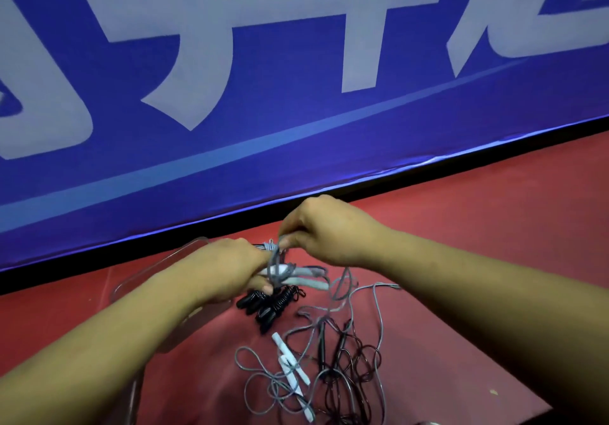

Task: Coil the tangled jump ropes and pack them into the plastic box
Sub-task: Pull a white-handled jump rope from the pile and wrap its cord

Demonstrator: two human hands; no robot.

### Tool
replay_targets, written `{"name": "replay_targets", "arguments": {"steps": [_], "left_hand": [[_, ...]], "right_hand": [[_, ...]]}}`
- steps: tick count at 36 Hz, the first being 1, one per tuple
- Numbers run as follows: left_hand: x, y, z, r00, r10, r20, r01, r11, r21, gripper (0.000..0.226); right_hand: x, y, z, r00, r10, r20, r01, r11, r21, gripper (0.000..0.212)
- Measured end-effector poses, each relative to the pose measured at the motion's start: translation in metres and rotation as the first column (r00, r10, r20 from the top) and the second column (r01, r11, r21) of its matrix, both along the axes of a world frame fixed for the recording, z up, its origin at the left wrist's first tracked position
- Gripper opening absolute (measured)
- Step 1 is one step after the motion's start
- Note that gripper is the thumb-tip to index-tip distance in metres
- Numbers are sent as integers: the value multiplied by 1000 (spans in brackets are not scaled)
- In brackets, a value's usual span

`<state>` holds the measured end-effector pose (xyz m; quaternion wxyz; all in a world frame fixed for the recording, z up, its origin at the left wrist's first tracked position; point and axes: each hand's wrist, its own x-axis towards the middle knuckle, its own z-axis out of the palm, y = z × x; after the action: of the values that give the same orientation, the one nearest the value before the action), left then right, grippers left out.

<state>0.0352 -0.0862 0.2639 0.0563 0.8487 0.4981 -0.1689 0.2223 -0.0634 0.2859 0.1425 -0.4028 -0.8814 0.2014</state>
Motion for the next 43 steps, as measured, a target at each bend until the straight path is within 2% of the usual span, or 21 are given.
{"name": "replay_targets", "arguments": {"steps": [2,5,9,13,15,18,19,21,25,28,30,33,36,40,43], "left_hand": [[4,-5,5,995,-67,68,68,998,-11,35],[8,-11,11,960,-93,266,108,993,-42,30],[6,-12,12,850,35,526,28,993,-112,33],[7,-18,9,746,136,652,31,971,-237,41],[10,-21,12,663,193,724,15,963,-270,37],[15,-21,19,500,251,829,-41,963,-267,32],[18,-21,21,462,273,843,-77,960,-269,35],[25,-21,21,370,354,859,-174,934,-311,35],[30,-22,17,210,492,845,-274,859,-432,41],[32,-20,14,136,522,842,-360,818,-449,37],[32,-20,16,141,504,852,-372,825,-426,39],[29,-21,23,230,461,857,-302,871,-388,41],[24,-17,22,216,466,858,-237,877,-417,38],[21,-12,18,241,473,848,-281,870,-405,18],[16,-8,17,272,472,839,-330,864,-380,21]], "right_hand": [[9,7,-2,999,-38,-13,38,999,-29,12],[23,14,-4,994,-70,-89,56,988,-147,5],[37,18,-8,953,-197,-231,90,911,-402,12],[43,14,-16,924,-267,-272,26,756,-654,18],[46,11,-20,921,-286,-266,-16,653,-757,8],[47,7,-25,904,-320,-285,-125,437,-890,31],[44,5,-25,902,-314,-295,-149,416,-897,38],[37,5,-25,899,-318,-301,-151,421,-895,48],[26,2,-23,912,-311,-269,-91,485,-870,28],[21,-3,-23,925,-287,-249,-53,551,-833,30],[20,-5,-22,931,-270,-247,-50,576,-816,31],[19,-5,-22,924,-283,-257,-51,575,-817,30],[21,-6,-23,917,-296,-266,-62,554,-830,31],[23,-6,-22,920,-282,-273,-59,588,-807,34],[22,-5,-17,921,-269,-281,-39,655,-755,34]]}}
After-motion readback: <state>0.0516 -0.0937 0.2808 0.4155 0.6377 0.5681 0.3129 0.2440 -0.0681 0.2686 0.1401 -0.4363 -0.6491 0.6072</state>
